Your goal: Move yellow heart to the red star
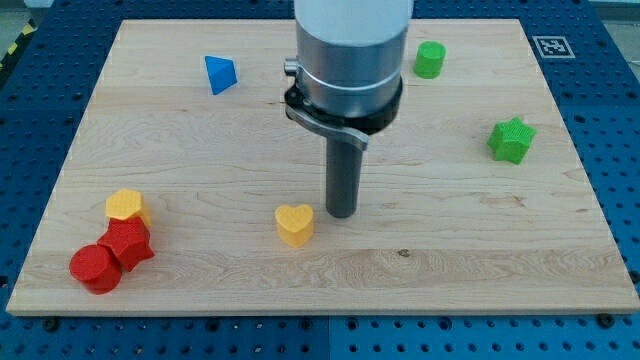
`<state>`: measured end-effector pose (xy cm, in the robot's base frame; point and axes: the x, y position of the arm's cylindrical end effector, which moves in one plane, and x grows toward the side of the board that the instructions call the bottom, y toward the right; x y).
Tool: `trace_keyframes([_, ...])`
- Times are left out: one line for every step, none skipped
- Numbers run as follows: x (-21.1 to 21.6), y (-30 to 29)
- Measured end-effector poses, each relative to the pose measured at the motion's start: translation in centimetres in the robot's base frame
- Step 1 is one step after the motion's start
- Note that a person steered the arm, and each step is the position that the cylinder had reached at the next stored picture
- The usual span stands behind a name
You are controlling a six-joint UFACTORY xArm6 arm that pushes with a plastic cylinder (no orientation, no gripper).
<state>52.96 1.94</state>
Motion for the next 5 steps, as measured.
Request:
trace_keyframes([1.2, -2.1])
trace_keyframes([1.2, -6.6])
trace_keyframes([1.2, -8.8])
trace_keyframes([1.2, -10.7])
trace_keyframes([1.2, -10.3])
